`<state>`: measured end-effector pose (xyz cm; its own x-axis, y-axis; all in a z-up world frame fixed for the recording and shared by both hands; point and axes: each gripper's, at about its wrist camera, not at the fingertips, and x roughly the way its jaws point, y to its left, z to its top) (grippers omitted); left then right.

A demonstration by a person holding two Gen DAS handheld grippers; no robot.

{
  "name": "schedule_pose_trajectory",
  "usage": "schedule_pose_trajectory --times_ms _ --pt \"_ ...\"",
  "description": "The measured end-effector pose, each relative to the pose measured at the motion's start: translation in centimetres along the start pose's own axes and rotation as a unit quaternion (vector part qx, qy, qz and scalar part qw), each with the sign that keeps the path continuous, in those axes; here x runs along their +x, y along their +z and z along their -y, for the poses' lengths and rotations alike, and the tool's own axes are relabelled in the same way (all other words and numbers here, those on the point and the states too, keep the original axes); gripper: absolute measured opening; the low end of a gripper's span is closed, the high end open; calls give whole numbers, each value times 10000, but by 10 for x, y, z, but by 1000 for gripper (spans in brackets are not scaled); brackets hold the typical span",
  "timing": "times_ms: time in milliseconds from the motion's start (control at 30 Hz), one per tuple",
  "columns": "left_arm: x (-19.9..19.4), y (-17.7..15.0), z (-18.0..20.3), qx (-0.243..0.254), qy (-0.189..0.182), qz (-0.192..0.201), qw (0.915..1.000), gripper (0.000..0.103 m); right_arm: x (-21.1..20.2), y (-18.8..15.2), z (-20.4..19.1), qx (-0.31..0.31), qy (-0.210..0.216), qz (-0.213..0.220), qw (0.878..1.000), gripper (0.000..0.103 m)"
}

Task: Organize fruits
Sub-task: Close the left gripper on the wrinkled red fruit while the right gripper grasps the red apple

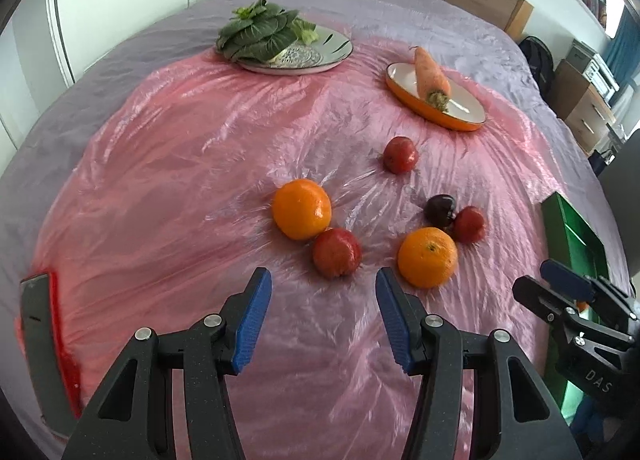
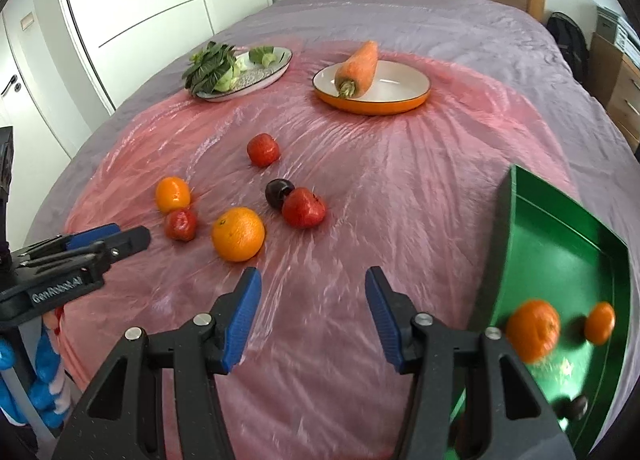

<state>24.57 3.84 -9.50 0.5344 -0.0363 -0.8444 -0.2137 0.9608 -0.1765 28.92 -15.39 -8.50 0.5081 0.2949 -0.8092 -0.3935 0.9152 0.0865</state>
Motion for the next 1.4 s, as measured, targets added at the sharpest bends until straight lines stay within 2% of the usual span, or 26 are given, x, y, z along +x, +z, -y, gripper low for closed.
schedule_pose_trajectory --times_ms 333,600,667,733,800,833,867,933,1400 --pt "25 4 -3 -242 93 -177 9995 48 36 27 -7 -463 -50 -302 9985 82" --pt "33 6 -4 -270 29 -199 9994 48 54 38 -12 -754 -51 -343 9966 82" --pt "35 6 -5 -277 -1 -199 9994 47 58 40 -14 -815 -17 -364 9960 76" --pt "36 7 -4 -266 -44 -198 9994 42 63 40 -16 -896 16 -403 9952 72" --pt "37 7 -4 -231 -113 -206 9995 36 68 40 -18 -947 15 -449 9945 47" --pt "37 7 -3 -200 -172 -215 9994 32 70 40 -17 -950 -8 -452 9945 45" --pt "38 7 -2 -180 -210 -224 9994 28 72 40 -16 -930 -1 -457 9946 39" --pt "39 7 -1 -147 -293 -235 9992 25 75 39 -13 -872 49 -471 9951 39" --pt "33 6 -6 -117 -525 -117 9985 24 75 39 -10 -769 126 -380 9962 38"
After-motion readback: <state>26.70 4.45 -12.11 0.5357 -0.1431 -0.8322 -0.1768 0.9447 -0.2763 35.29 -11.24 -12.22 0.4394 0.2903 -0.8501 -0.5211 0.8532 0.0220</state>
